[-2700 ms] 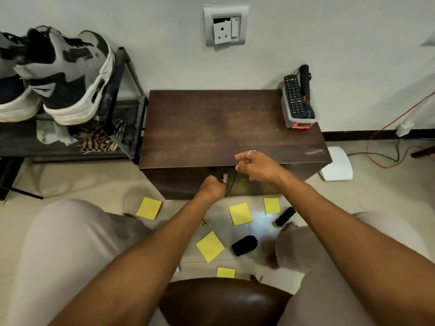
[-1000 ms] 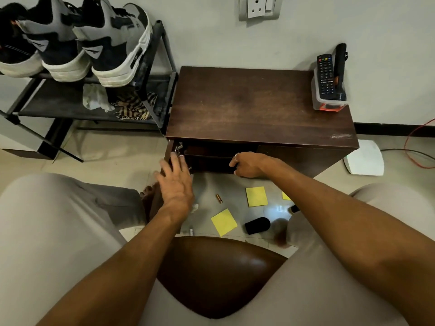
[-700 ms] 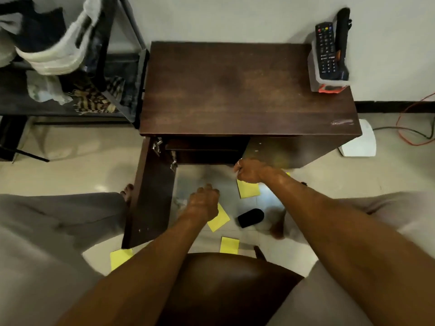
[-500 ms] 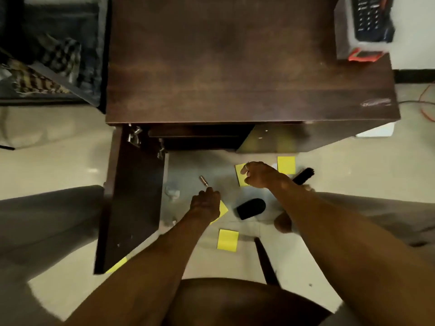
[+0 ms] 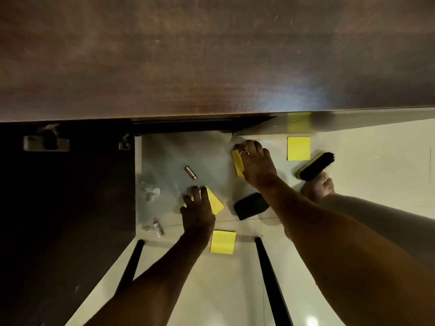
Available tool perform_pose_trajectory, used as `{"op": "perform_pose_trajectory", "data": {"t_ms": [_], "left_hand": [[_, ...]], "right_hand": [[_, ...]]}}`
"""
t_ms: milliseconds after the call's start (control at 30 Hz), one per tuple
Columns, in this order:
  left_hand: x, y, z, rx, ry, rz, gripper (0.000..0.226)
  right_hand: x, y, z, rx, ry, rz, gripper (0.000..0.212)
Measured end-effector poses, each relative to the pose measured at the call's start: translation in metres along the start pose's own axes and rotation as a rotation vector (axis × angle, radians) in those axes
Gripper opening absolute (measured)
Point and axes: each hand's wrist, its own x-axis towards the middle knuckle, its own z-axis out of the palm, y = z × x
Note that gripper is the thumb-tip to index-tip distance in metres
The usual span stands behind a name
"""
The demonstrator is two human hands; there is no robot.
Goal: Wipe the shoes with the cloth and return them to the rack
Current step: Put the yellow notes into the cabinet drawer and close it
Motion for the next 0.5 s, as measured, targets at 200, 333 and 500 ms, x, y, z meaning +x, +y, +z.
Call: {"op": "perform_pose_trajectory", "data": {"t_ms": [200,333,500], "left_hand": [[0.013,-0.001,0.005,0.029,0.017,-0.059,0.097],[0.018,-0.011,-0.005,-0.017,0.001,0.023,0.06],[0.011,-0.024,-0.039,-0.379,-0.166,0.005,0.041]], "right_hand": [[0.008,0.011,-0.003,-0.041,0.035,0.053,0.077],[0.008,0.008,-0.012,0.074,-0.031,0.072,0.062],[-0.007,-0.003,-0.035,0.303,-0.228,0.142,0.051]]}}
